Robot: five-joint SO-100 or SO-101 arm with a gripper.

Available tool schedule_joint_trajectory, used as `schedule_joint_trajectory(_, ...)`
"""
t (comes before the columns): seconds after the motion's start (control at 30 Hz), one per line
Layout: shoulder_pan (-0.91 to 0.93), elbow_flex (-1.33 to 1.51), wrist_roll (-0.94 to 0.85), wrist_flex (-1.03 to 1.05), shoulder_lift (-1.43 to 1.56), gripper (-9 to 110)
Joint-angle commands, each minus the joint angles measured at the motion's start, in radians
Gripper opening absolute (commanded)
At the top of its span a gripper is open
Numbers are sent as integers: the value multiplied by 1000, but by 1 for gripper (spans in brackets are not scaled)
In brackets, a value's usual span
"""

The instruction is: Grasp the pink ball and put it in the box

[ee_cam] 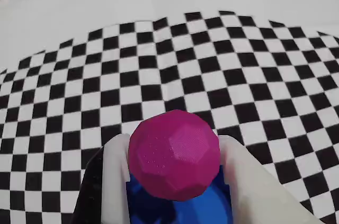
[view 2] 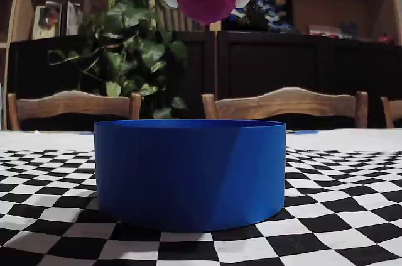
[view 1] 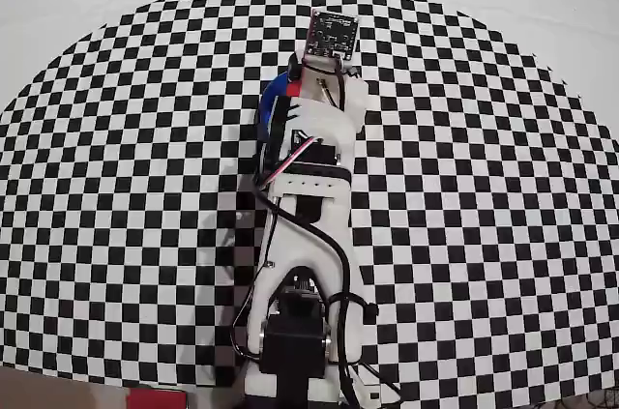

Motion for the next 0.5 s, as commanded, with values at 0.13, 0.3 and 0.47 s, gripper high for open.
schedule_joint_trajectory(0.13, -18, 40, -21, -44, 72, 0)
schedule_joint_trajectory(0.3, -26, 63, -23, -55, 72, 0)
schedule_joint_trajectory(0.47, -29, 92, -25, -72, 72, 0)
